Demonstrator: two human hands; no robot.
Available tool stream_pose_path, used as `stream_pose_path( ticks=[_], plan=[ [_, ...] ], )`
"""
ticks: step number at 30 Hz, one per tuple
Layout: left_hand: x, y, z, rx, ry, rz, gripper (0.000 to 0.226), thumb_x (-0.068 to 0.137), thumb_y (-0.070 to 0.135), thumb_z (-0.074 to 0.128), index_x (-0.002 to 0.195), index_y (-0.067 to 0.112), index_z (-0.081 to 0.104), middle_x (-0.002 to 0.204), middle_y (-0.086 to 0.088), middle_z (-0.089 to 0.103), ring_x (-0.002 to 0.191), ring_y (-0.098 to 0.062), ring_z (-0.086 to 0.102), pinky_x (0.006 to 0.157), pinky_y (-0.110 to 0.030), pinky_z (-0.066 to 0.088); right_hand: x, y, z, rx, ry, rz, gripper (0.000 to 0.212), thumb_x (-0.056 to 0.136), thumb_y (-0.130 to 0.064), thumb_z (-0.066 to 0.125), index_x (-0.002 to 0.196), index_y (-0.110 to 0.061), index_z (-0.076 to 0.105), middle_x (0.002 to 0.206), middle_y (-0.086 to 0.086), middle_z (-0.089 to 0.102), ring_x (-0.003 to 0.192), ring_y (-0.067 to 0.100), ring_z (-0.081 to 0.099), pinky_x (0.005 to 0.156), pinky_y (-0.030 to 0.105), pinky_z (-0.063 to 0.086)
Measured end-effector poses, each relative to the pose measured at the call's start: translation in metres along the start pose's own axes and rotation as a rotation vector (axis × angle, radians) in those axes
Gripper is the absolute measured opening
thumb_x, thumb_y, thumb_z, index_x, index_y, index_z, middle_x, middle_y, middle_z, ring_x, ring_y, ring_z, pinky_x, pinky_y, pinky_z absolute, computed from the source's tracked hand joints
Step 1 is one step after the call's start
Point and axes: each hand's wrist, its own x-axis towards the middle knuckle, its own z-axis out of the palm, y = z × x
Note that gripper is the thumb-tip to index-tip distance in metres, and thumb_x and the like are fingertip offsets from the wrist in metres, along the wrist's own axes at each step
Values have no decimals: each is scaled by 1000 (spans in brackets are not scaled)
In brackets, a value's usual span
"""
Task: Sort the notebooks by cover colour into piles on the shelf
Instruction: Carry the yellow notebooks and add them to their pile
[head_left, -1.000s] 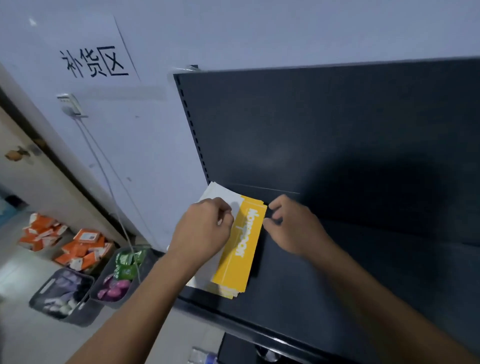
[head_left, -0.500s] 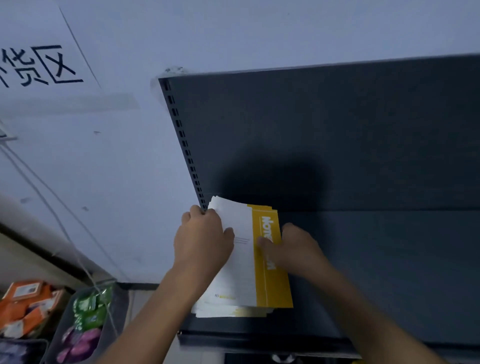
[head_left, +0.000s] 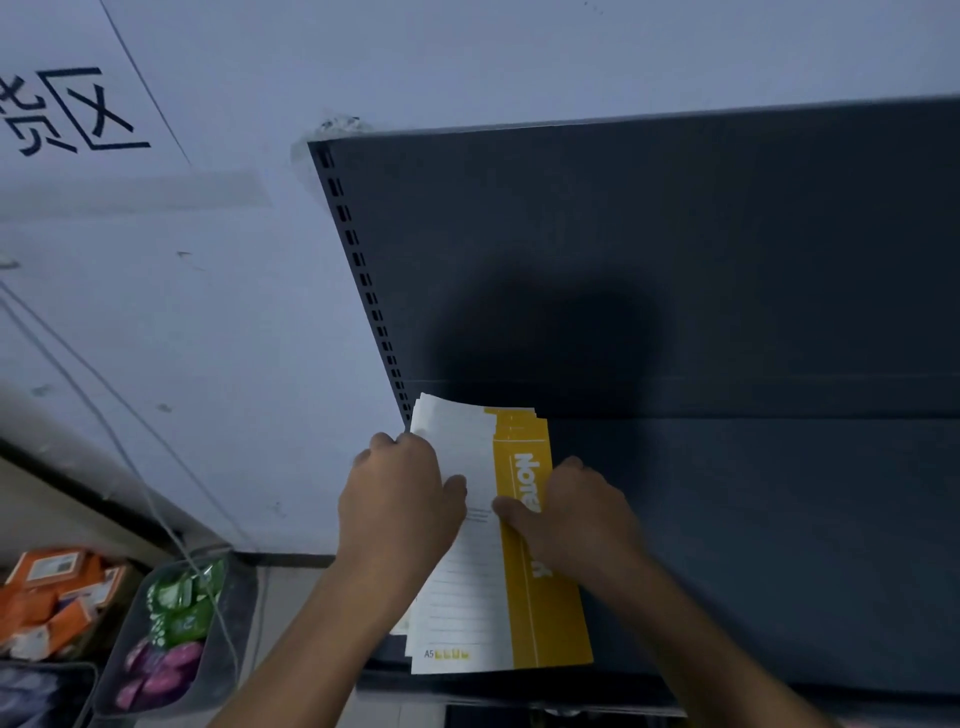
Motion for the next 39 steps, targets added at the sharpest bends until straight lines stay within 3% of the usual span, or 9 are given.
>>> stream_pose_path(
  ticks=[7,12,20,24,28,31,34,37,39],
  plan=[
    [2,-1,4,30,-7,2,40,98,44,52,121,12,58,100,-1,45,103,-20,49,72,-28,38,2,1,1,62,-28,16,67,83,-70,66,120,-17,51,113,-2,61,99,19,65,81,38,58],
    [-1,-2,4,62,7,-10,31,98,41,52,104,12,58,86,1,43,81,-18,43,68,-27,35,-2,0,3,64,-59,19,73,83,-70,66,127,-15,47,121,1,58,107,21,63,87,40,57],
    [-4,-2,2,65,44,-22,30,94,43,57,86,15,49,82,1,44,78,-18,44,64,-25,33,-7,-2,-1,8,-104,-23,75,84,-67,66,133,-14,45,129,4,52,116,22,58,88,34,52],
    [1,1,3,-145,-50,-66,26,97,42,52,90,17,50,84,2,52,68,-10,45,49,-19,24,-5,-2,-3,-11,-141,-27,75,85,-67,66,134,-14,45,130,4,51,116,21,56,88,34,50],
    [3,0,13,-399,-193,-111,19,103,33,48,111,19,37,102,1,54,85,-17,57,50,-17,35,-4,-1,-4,-6,-152,-26,75,86,-68,64,135,-15,46,130,4,51,119,22,55,93,38,52],
    [9,-8,16,-555,-202,-142,18,103,32,51,112,19,43,96,7,57,79,-9,59,51,-17,39,-1,-1,-9,47,-181,8,77,80,-73,65,130,-16,52,129,3,51,121,22,54,98,42,53],
    [17,-14,15,-860,-230,-210,23,100,33,58,112,13,59,99,-2,71,83,-18,71,66,-35,59,2,1,-20,234,-190,69,81,62,-84,66,117,-24,58,122,-2,60,118,21,59,96,43,56],
    [19,-3,9,-1126,-264,-269,17,101,25,59,107,12,69,95,-8,78,82,-28,77,73,-46,63,-5,3,-41,656,-227,95,39,81,-59,76,100,-26,68,93,-6,79,83,12,77,68,26,61],
    [22,9,7,-1172,-271,-220,20,100,24,60,110,10,69,96,-9,78,83,-28,77,72,-46,63,-12,7,-55,787,-223,58,24,91,-46,73,103,-25,72,89,-8,81,78,9,78,64,25,60]
  ],
)
